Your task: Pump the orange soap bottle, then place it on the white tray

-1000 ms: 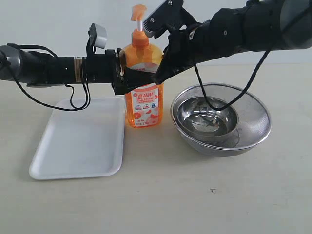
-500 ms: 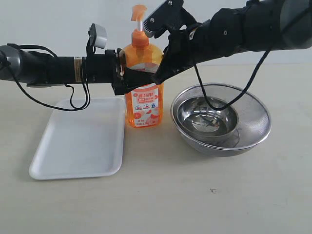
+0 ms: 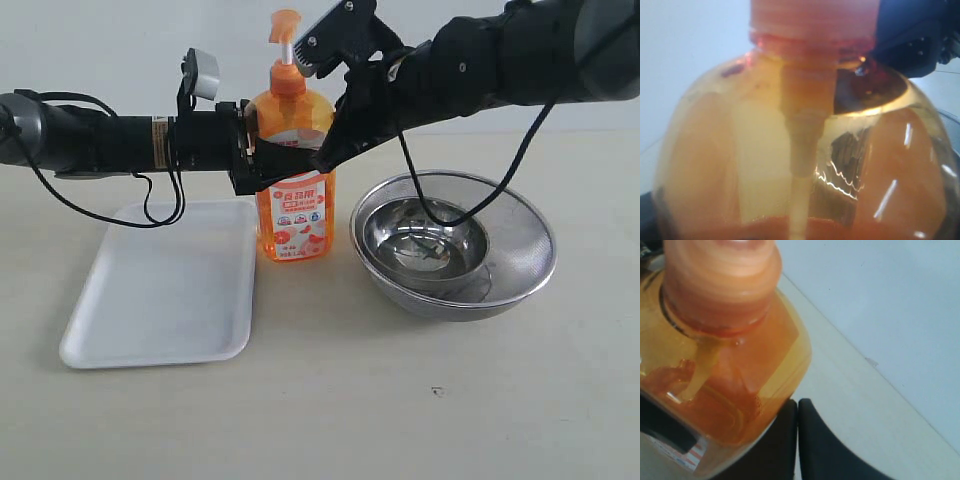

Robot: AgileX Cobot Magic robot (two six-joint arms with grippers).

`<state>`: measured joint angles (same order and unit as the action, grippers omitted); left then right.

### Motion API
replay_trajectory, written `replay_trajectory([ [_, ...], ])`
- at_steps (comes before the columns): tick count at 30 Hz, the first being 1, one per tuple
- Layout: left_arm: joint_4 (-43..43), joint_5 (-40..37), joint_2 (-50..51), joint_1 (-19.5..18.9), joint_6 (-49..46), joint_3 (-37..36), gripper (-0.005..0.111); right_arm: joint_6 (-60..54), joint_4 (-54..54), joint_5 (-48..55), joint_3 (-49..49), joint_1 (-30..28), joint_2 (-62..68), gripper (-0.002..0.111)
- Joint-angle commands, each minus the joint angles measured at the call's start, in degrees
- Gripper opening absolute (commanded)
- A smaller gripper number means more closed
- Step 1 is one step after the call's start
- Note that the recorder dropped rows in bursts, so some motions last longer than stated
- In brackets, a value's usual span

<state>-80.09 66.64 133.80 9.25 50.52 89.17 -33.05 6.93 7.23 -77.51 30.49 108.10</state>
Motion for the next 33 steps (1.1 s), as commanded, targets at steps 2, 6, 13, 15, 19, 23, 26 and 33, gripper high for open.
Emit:
replay_trajectory([
  [2, 0.21, 0.97, -0.21, 0.66, -0.20, 0.39, 0.005, -0.25, 0.13, -0.44, -0.44, 0.51, -0.03, 0.000],
  [6, 0.21, 0.97, -0.21, 0.66, -0.20, 0.39, 0.005, -0.25, 0.02, 0.05, -0.44, 0.38, -0.03, 0.000],
  [13, 0.21, 0.97, -0.21, 0.66, -0.20, 0.39, 0.005, -0.25, -1.14, 1.17, -0.44, 0.28, -1.15, 0.000],
  [15, 0.21, 0.97, -0.21, 0.66, -0.20, 0.39, 0.005, -0.25, -1.67, 1.21, -0.44, -0.02, -1.86, 0.000],
  [19, 0.21, 0.97, -0.21, 0.66, -0.20, 0.39, 0.005, 1.69, -1.67, 2.17, -0.44, -1.38, -2.84, 0.000],
  [23, 0.21, 0.97, -0.21, 0.66, -0.20, 0.39, 0.005, 1.81, -1.67, 4.05, -0.44, -2.62, -3.62, 0.000],
  [26, 0.21, 0.87, -0.21, 0.66, -0.20, 0.39, 0.005, 1.81, -1.67, 4.64, -0.44, -3.15, -3.98, 0.000],
  [33, 0.21, 0.87, -0.21, 0.66, -0.20, 0.39, 0.005, 2.11, -1.77, 4.93, -0.32, -4.41, -4.25, 0.000],
])
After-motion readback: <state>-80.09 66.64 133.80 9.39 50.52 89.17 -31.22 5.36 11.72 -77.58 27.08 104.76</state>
